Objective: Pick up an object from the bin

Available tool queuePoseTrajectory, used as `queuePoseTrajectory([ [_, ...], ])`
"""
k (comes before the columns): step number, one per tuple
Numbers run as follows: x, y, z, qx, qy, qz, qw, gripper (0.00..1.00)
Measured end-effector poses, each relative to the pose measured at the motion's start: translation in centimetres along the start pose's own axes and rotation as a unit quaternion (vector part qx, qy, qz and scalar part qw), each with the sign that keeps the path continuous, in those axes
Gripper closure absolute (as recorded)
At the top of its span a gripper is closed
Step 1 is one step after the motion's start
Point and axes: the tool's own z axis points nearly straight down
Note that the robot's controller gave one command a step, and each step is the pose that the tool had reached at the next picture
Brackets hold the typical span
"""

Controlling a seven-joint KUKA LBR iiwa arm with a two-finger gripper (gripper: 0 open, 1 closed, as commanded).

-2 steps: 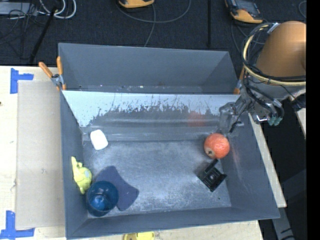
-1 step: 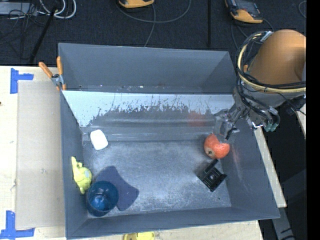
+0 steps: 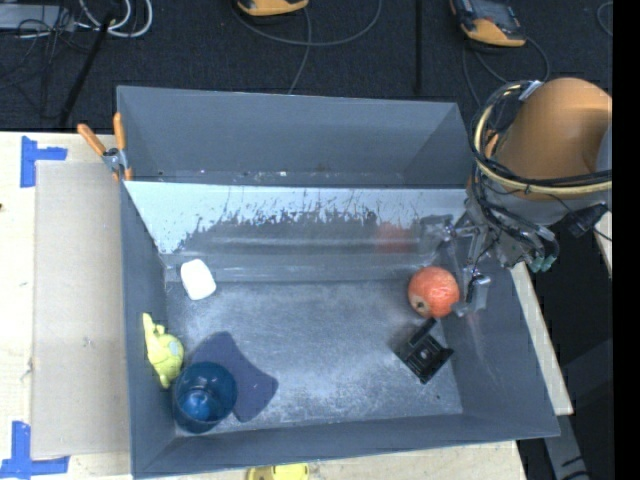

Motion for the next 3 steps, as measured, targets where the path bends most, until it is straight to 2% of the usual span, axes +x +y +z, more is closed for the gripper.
queuePoseTrajectory([
  [1,0.0,0.0,0.0,0.0,-0.0001,0.0,1.0,0.0],
  [2,-0.6,-1.5,2.3,0.0,-0.0019,0.019,0.9998,0.0],
  [3,1.4,-2.0,8.2,0.001,-0.0021,0.078,0.9969,0.0],
])
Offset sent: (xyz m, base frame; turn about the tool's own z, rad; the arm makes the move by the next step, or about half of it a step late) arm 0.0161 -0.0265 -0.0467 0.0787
